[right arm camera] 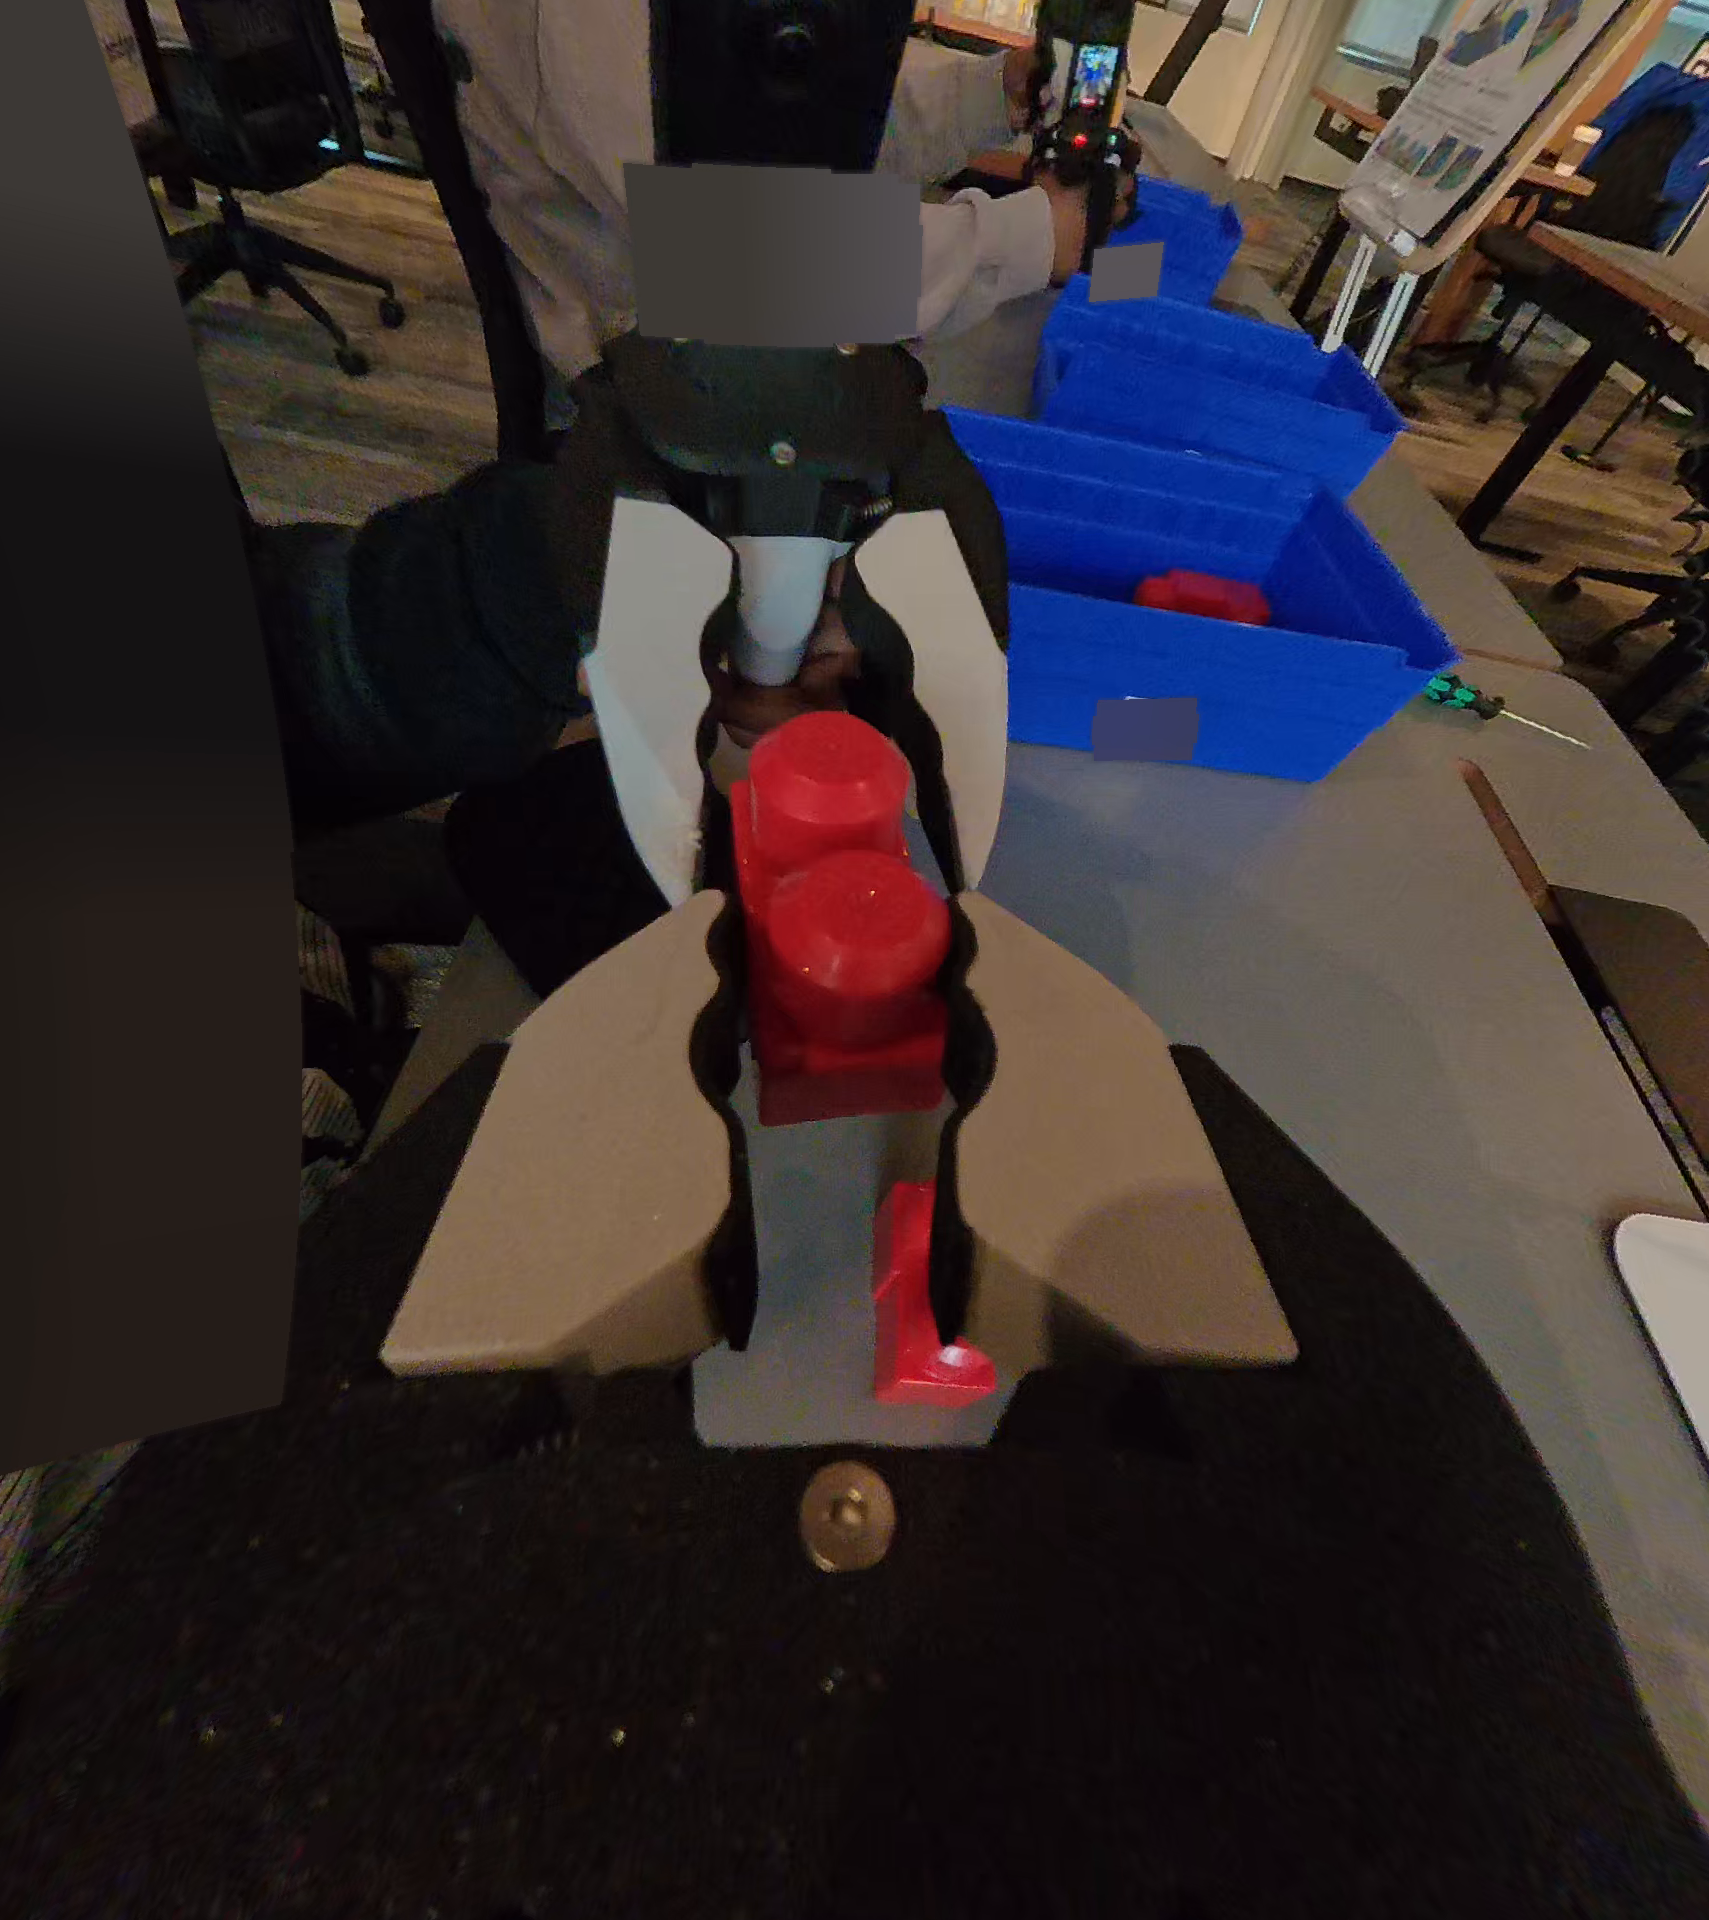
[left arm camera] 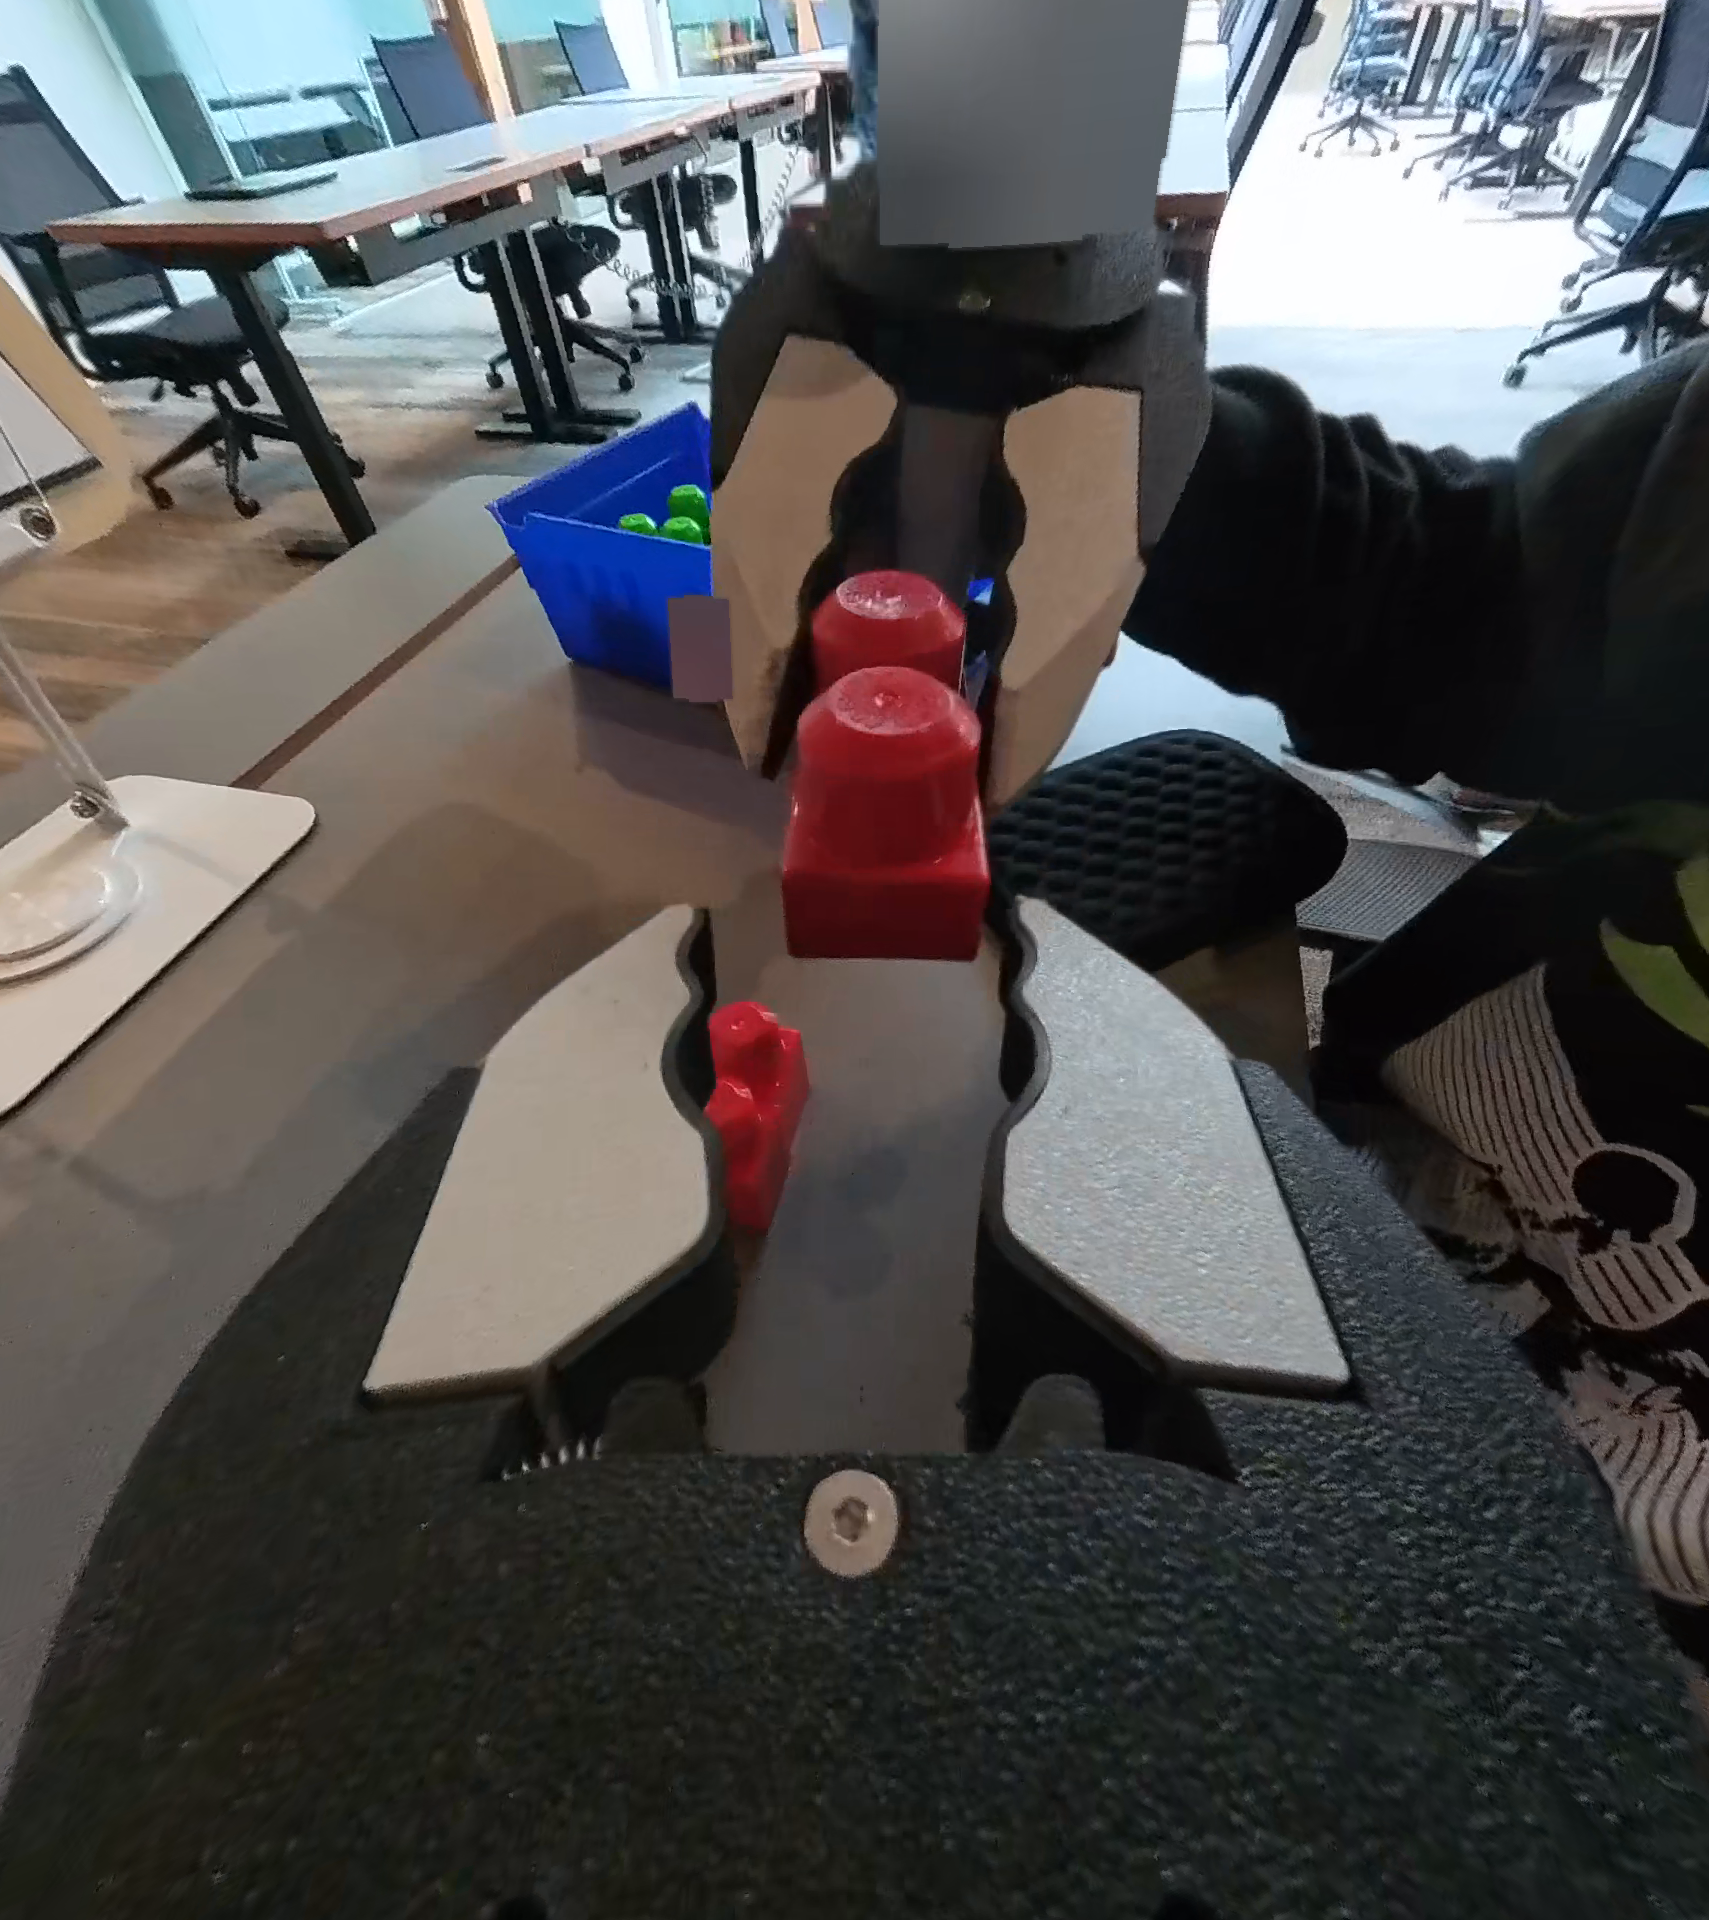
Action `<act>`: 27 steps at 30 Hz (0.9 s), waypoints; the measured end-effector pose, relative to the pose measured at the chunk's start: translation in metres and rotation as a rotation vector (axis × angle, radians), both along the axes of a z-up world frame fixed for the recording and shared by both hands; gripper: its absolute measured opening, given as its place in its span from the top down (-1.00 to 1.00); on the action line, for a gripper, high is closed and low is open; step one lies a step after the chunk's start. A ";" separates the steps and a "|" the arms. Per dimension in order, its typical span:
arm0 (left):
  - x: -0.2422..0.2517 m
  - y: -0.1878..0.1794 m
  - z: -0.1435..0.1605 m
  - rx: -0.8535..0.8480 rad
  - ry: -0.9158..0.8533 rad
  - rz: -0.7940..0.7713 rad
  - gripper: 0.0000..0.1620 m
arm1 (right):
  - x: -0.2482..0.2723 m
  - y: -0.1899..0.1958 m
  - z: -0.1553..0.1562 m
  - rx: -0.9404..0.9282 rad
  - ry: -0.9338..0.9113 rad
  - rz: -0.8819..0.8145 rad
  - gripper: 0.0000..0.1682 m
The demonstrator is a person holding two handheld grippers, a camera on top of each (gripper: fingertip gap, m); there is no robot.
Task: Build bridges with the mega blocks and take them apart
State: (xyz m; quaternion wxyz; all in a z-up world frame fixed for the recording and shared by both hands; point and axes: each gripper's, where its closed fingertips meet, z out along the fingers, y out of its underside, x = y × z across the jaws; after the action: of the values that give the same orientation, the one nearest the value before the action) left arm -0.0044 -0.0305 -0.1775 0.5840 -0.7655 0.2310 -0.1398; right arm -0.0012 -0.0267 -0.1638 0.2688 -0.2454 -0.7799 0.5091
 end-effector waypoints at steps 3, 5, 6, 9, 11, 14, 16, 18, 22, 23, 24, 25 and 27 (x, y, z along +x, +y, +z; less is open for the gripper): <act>0.001 -0.002 -0.001 0.014 0.014 -0.010 0.58 | 0.000 0.000 0.000 -0.002 -0.007 -0.008 0.58; 0.002 -0.003 0.000 0.043 0.023 -0.009 0.58 | 0.000 0.000 0.000 -0.001 -0.013 -0.005 0.58; 0.002 -0.004 0.000 0.049 0.032 -0.008 0.58 | 0.000 0.000 -0.001 0.002 -0.020 -0.002 0.58; 0.003 -0.007 -0.003 0.050 0.052 -0.011 0.58 | 0.001 -0.003 -0.006 0.025 -0.048 0.009 0.59; 0.005 -0.008 -0.005 0.044 0.046 -0.022 0.58 | 0.003 -0.006 -0.008 0.059 -0.078 0.027 0.59; 0.010 -0.010 -0.011 0.034 0.044 -0.049 0.58 | 0.009 -0.006 -0.017 0.194 -0.195 0.059 0.50; 0.012 -0.009 -0.015 0.025 0.064 -0.051 0.58 | 0.013 -0.003 -0.025 0.336 -0.292 0.087 0.39; 0.015 -0.009 -0.016 0.023 0.066 -0.058 0.58 | 0.015 -0.002 -0.028 0.462 -0.361 0.095 0.39; 0.015 -0.008 -0.020 0.011 0.086 -0.048 0.58 | 0.018 -0.002 -0.033 0.629 -0.501 0.114 0.42; 0.015 -0.008 -0.020 0.009 0.083 -0.046 0.58 | 0.018 -0.002 -0.033 0.656 -0.524 0.119 0.43; 0.014 -0.008 -0.020 0.010 0.082 -0.044 0.58 | 0.018 -0.002 -0.034 0.675 -0.537 0.117 0.46; 0.014 -0.008 -0.021 0.011 0.081 -0.043 0.58 | 0.017 -0.003 -0.034 0.690 -0.550 0.113 0.51; 0.013 -0.008 -0.021 0.014 0.074 -0.040 0.58 | 0.016 -0.005 -0.035 0.704 -0.560 0.115 0.54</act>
State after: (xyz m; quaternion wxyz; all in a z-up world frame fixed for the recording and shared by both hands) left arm 0.0085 -0.0385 -0.1985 0.5777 -0.7612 0.2685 -0.1215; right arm 0.0143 -0.0314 -0.1987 0.0858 -0.2239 -0.9605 0.1410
